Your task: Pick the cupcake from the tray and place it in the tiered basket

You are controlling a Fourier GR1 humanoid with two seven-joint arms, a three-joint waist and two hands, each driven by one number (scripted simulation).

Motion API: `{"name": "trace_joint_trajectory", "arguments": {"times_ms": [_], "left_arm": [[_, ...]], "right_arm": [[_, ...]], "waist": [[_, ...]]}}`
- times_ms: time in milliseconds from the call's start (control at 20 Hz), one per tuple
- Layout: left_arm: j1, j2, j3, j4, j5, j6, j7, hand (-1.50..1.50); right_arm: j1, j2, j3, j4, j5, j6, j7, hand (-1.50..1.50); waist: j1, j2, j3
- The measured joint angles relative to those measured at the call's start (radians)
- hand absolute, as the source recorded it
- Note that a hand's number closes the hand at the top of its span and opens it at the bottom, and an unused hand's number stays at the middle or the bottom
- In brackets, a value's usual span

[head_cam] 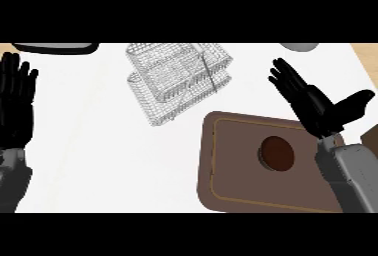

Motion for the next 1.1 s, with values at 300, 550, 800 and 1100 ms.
{"name": "trace_joint_trajectory", "arguments": {"times_ms": [300,550,800,1100], "left_arm": [[0.032,0.048,-0.129,-0.006,-0.128,-0.077,-0.054,0.00],[0.070,0.078,-0.237,-0.032,-0.229,-0.111,-0.058,0.00],[0.123,0.061,-0.288,-0.087,-0.317,-0.115,-0.059,0.00],[0.133,0.050,-0.303,-0.087,-0.348,-0.111,-0.053,0.00]], "right_arm": [[-0.095,0.056,0.092,-0.140,-0.058,0.149,-0.018,1.50],[-0.072,0.043,0.085,-0.132,0.135,-0.078,0.044,-1.50],[0.003,0.074,0.096,-0.228,0.200,-0.138,0.042,-1.50],[-0.054,-0.128,0.157,-0.335,0.261,0.006,0.297,-1.50]], "waist": [[-0.011,-0.007,0.040],[-0.038,-0.013,0.045],[-0.030,-0.008,0.049],[-0.039,-0.015,0.047]]}}
